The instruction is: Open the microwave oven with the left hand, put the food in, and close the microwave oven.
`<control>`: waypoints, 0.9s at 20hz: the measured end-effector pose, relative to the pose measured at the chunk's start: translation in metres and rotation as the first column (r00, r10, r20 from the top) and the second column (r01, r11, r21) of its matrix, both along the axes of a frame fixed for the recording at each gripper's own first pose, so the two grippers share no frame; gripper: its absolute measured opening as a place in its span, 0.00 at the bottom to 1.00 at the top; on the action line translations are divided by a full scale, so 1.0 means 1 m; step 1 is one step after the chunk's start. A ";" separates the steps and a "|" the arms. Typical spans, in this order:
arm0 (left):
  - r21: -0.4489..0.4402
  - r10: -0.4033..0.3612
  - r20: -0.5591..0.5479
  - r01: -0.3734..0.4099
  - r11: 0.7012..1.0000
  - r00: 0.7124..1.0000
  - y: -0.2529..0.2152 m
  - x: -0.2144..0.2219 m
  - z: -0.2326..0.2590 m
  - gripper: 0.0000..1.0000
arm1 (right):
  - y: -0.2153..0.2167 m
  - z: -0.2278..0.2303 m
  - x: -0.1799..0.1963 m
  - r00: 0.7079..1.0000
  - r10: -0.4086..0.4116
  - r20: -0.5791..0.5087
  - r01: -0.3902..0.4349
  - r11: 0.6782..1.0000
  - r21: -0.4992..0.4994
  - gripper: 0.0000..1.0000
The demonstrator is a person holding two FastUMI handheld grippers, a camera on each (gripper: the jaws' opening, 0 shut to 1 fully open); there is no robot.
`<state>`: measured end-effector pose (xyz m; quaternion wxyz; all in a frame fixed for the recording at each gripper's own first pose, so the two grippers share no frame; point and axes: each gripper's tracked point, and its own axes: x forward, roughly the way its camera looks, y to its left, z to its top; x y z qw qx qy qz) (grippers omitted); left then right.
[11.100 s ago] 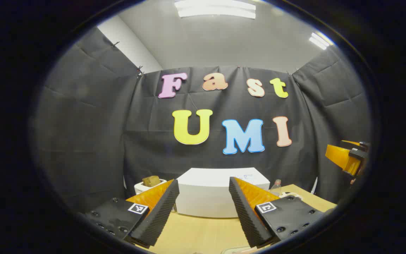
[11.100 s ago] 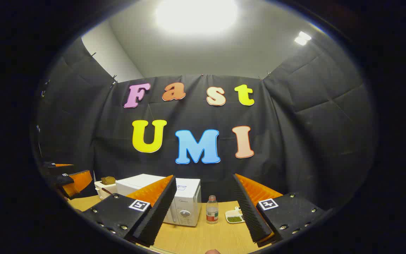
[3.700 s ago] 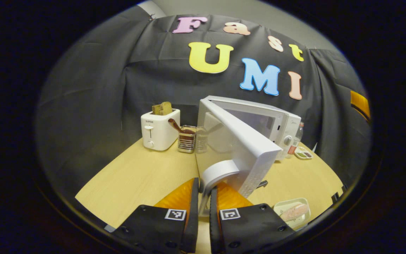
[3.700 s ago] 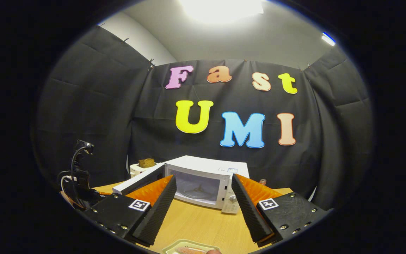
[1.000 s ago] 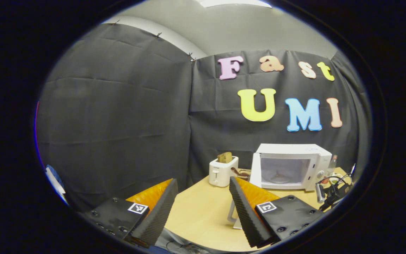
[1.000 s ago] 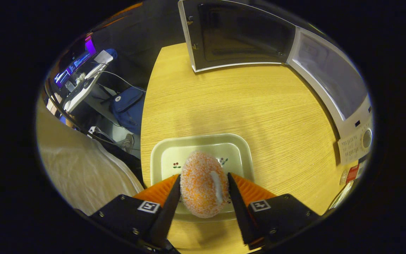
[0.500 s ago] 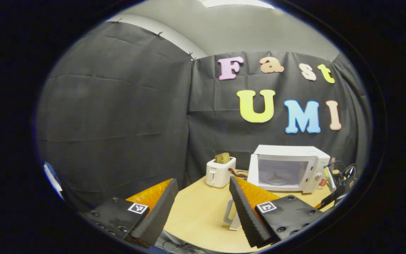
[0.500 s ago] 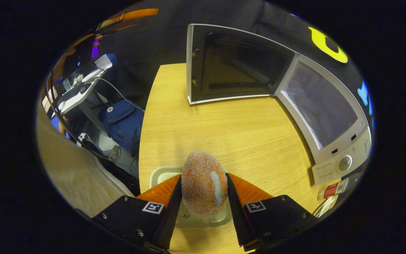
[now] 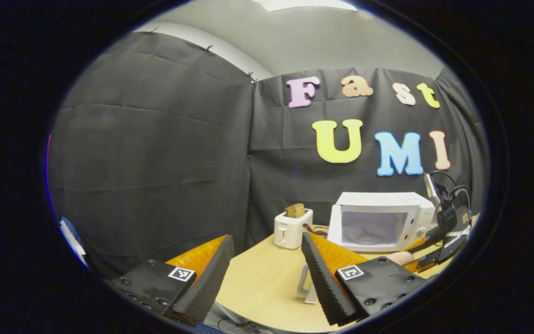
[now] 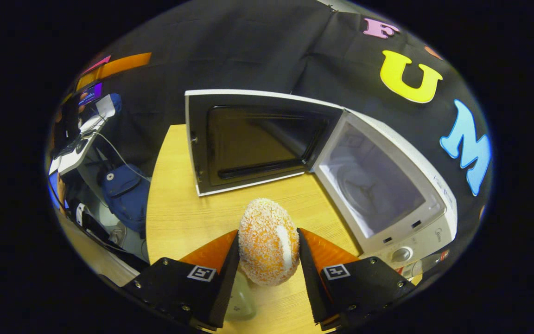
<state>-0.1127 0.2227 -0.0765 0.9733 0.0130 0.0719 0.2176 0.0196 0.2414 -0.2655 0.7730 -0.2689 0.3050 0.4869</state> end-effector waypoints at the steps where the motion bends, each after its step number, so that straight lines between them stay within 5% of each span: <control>1: 0.000 0.007 -0.001 -0.007 1.000 1.000 0.000 0.000 -0.001 0.94 | 0.003 0.004 0.008 1.000 -0.017 0.016 0.017 1.000 0.008 0.69; 10: -0.011 0.070 -0.033 -0.070 0.997 0.997 0.014 -0.018 -0.010 0.94 | 0.016 0.015 0.094 0.975 -0.132 0.180 0.129 0.991 0.028 0.69; 18: -0.020 0.139 -0.064 -0.140 0.990 0.988 0.026 -0.042 -0.021 0.94 | 0.033 -0.004 0.155 0.952 -0.126 0.278 0.139 0.990 -0.029 0.69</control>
